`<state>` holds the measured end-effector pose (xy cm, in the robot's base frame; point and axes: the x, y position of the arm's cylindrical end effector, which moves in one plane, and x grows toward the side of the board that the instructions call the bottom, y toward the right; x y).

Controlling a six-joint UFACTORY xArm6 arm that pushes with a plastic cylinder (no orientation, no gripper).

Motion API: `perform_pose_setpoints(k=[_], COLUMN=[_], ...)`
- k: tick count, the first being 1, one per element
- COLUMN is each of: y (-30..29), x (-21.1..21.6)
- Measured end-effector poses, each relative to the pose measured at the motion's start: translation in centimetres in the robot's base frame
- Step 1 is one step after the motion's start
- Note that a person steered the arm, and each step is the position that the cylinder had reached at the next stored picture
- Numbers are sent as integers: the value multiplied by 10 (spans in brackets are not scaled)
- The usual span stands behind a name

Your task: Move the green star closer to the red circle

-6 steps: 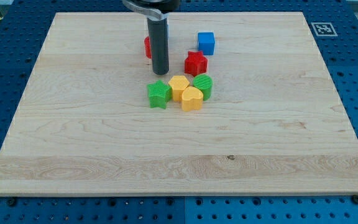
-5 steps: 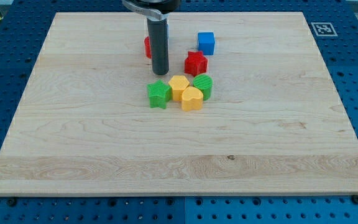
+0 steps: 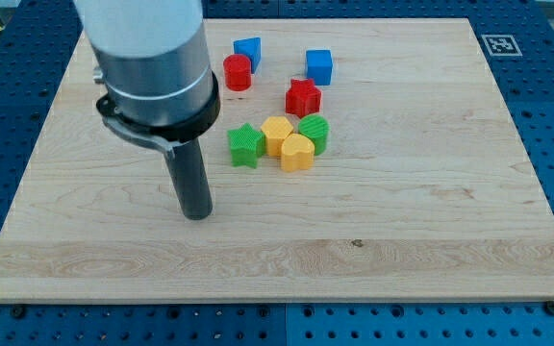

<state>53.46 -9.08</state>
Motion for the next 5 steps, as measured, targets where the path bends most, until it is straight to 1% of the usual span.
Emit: perform_pose_setpoints(k=[1, 2, 3, 4, 5], y=[47, 50, 45, 41, 41], x=[-8, -14, -46, -87, -112])
